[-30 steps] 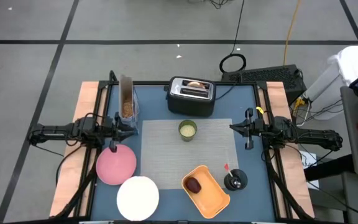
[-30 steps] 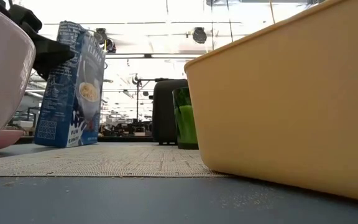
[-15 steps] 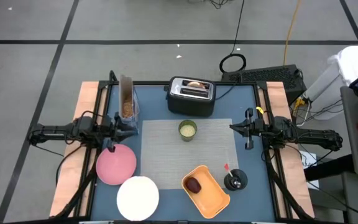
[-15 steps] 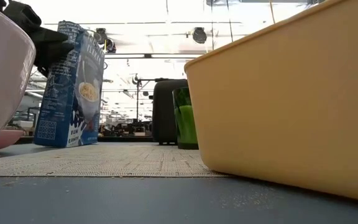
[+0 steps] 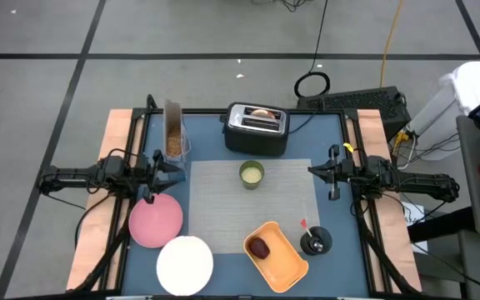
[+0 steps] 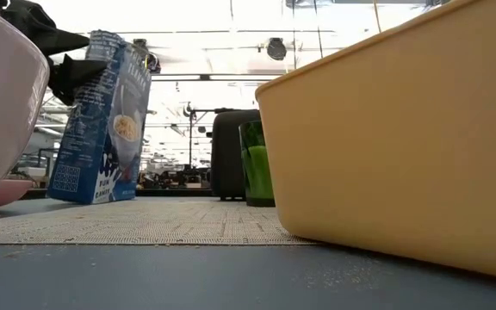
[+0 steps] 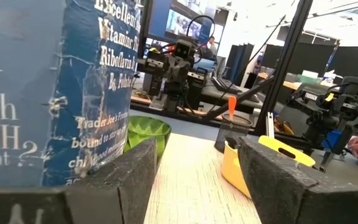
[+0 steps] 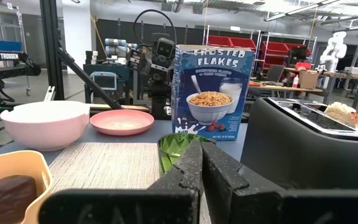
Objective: Arrange a breakfast setting
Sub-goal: Put the white bowl on the gray table mat to the bottom left of the green cup
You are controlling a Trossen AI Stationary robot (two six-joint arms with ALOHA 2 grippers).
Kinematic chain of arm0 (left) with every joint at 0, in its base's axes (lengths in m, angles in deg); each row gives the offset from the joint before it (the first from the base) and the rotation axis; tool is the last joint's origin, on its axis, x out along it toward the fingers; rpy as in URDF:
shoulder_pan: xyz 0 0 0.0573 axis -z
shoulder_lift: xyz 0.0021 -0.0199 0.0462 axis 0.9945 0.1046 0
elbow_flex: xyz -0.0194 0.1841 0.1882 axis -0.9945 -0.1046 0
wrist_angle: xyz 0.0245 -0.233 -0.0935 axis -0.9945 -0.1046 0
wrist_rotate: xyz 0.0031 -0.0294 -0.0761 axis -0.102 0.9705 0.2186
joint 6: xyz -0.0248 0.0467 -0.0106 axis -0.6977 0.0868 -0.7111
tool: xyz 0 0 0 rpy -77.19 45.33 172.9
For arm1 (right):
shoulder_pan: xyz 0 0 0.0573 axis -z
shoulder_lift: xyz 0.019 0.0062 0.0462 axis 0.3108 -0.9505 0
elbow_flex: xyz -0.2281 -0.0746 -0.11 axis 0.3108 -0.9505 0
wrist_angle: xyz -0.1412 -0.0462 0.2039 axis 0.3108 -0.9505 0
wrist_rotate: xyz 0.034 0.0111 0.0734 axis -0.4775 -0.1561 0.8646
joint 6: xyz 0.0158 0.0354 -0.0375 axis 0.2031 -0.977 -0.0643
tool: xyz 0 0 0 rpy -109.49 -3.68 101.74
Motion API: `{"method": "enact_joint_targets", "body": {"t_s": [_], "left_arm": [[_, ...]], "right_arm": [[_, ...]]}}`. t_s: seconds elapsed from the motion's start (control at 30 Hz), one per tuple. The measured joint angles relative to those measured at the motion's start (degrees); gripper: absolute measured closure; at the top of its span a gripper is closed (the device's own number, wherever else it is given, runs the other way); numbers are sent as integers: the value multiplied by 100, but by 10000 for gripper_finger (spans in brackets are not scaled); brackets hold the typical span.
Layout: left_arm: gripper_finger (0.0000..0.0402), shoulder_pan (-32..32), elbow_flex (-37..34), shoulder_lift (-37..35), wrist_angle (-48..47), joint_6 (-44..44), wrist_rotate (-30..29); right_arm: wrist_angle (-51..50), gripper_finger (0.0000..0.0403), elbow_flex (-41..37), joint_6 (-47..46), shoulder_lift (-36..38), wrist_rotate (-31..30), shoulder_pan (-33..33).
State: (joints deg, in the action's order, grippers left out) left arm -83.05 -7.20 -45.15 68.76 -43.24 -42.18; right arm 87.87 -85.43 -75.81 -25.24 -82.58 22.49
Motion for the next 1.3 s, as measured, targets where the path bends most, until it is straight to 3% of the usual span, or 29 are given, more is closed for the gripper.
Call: {"method": "enact_joint_targets", "body": {"t_s": [0.43,0.87,1.0,1.3], "left_arm": [[167,0,18,-2,-135,12,-2],[167,-2,1125,-2,-2669,-233,-1],[167,-2,1446,-2,-2847,-581,88],[167,-2,1825,-2,-2807,-2110,905]], "right_arm": [[1,401,-2,0,-1,0,0],[0,401,0,0,0,-2,0],[1,401,0,0,-1,-2,0],[-1,401,0,0,-1,-2,1]]}}
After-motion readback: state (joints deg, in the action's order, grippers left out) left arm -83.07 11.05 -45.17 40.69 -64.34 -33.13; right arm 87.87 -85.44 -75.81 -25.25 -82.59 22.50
